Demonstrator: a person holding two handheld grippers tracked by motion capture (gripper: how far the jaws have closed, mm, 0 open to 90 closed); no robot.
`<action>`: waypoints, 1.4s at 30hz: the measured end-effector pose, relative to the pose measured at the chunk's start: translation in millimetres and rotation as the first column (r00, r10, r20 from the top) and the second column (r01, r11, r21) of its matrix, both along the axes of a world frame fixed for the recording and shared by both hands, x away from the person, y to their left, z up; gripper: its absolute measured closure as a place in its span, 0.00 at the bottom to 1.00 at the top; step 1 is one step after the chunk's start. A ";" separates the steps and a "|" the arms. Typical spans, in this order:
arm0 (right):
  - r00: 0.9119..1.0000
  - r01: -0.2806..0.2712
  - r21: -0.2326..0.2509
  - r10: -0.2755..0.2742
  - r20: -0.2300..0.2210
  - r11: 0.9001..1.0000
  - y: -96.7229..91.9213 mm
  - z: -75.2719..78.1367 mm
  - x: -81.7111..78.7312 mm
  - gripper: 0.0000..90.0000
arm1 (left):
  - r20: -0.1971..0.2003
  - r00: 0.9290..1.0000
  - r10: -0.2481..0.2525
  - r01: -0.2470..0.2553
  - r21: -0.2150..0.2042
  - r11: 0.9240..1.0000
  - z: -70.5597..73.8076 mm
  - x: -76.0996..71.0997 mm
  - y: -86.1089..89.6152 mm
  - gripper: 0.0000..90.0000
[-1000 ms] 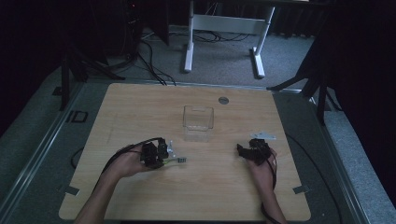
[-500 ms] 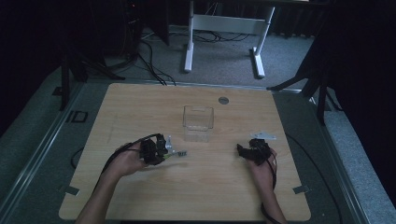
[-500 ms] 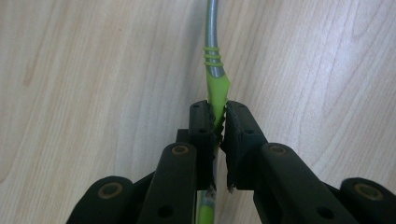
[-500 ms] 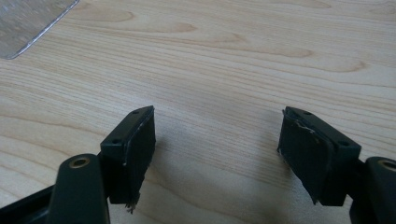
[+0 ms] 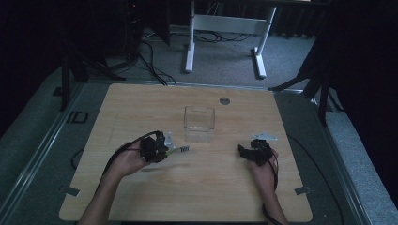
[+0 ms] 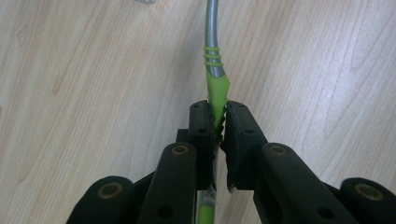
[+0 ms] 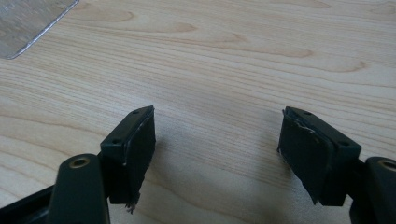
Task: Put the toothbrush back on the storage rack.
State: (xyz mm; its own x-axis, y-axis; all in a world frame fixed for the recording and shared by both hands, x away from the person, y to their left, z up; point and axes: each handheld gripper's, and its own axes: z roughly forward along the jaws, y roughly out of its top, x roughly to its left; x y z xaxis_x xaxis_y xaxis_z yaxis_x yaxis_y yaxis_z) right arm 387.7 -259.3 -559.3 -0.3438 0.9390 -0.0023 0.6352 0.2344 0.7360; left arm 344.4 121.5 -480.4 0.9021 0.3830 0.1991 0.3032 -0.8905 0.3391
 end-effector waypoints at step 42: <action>1.000 0.000 0.000 0.000 0.000 1.000 0.0 0.0 0.0 0.30 | 0.106 0.988 0.109 -0.090 -0.172 0.981 21.7 4.3 6.7 0.91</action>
